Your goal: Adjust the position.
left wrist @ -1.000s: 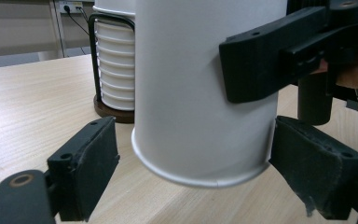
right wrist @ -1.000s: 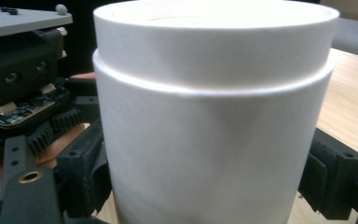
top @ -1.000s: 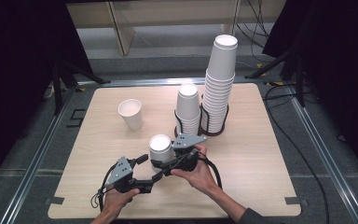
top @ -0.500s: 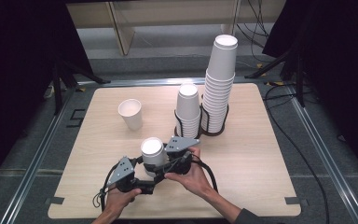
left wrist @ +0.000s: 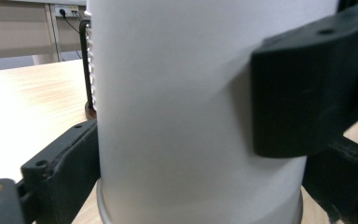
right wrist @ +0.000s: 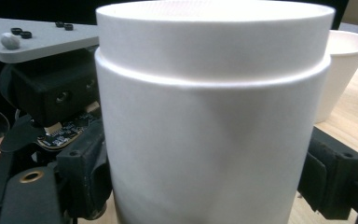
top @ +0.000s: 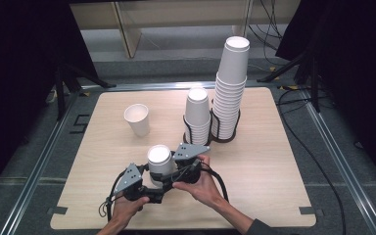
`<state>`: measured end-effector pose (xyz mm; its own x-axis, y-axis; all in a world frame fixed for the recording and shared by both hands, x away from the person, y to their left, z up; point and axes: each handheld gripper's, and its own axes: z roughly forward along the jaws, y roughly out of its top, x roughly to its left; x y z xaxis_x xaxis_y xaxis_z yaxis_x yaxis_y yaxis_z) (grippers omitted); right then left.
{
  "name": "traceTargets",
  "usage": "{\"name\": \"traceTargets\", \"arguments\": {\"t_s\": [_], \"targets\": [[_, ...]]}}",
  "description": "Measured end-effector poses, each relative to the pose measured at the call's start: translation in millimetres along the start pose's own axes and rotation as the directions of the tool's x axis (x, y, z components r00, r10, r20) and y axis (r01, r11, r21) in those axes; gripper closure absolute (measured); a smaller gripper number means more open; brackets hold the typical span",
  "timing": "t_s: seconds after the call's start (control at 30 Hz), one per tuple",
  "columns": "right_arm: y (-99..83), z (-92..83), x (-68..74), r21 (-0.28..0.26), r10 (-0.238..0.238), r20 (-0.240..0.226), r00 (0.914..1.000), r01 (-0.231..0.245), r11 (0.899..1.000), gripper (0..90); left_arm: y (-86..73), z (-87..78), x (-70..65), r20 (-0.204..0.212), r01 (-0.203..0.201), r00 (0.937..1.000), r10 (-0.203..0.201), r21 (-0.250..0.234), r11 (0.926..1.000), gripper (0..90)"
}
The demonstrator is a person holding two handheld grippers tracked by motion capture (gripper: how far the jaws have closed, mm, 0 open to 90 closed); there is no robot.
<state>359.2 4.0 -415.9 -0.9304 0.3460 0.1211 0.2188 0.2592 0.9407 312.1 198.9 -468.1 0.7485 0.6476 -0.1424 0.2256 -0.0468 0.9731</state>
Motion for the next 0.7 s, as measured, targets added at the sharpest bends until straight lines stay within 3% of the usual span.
{"name": "traceTargets", "arguments": {"t_s": [0.07, 0.23, 0.33, 0.37, 0.4, 0.47, 0.53, 0.57, 0.63, 0.7], "targets": [[0.7, -0.6, 0.2, 0.001, -0.009, 0.007, 0.9999, 0.009, 1.0, 17.3, -0.5, 1.8, 0.4, 0.018, 0.01, 0.9998, -0.009, -0.024, 0.9997, 6.1], [1.1, -1.1, 2.1, 0.013, -0.006, 0.008, 0.9999, 0.006, 1.0, 15.9, 1.8, -1.1, -0.2, 0.003, -0.017, 0.9999, 0.017, 0.006, 0.9998, 9.2], [2.6, -2.4, 1.4, 0.012, -0.018, 0.016, 0.9997, 0.018, 1.0, 15.2, 2.8, -1.7, -0.6, 0.004, -0.03, 0.9995, 0.03, 0.005, 0.9995, 10.3], [3.0, -2.9, 2.1, 0.019, -0.004, 0.011, 0.9999, 0.004, 1.0, 15.0, 2.6, -0.1, -0.7, 0.014, -0.03, 0.9994, 0.03, -0.015, 0.9994, 10.7], [3.4, -3.8, 3.5, 0.023, 0.019, 0.011, 0.9998, -0.019, 1.0, 14.7, 3.4, -0.9, -0.9, 0.007, -0.04, 0.9992, 0.04, -0.008, 0.9992, 11.0], [5.1, -3.7, 1.0, 0.009, -0.017, 0.008, 0.9998, 0.017, 1.0, 14.7, 4.2, -1.7, -1.4, 0.005, -0.059, 0.9983, 0.059, 0.006, 0.9983, 11.4], [7.8, -6.3, 0.6, 0.005, -0.02, 0.019, 0.9996, 0.02, 1.0, 15.4, 4.4, -2.3, -1.5, 0.002, -0.075, 0.9972, 0.075, 0.026, 0.9969, 11.7], [9.7, -8.0, -0.2, 0.005, -0.027, 0.021, 0.9994, 0.027, 1.0, 15.4, 3.6, -0.5, -1.3, 0.013, -0.082, 0.9965, 0.082, 0.013, 0.9965, 11.8], [13.3, -12.8, 0.5, 0.009, 0.001, 0.009, 1.0, -0.001, 1.0, 15.7, 4.8, -1.6, -2.7, 0.002, -0.116, 0.9932, 0.116, 0.057, 0.9916, 12.0], [18.1, -17.6, -2.1, 0.008, -0.009, -0.001, 1.0, 0.009, 1.0, 15.8, 4.4, -0.1, -3.9, 0.005, -0.137, 0.9906, 0.137, 0.076, 0.9877, 12.2]]}}
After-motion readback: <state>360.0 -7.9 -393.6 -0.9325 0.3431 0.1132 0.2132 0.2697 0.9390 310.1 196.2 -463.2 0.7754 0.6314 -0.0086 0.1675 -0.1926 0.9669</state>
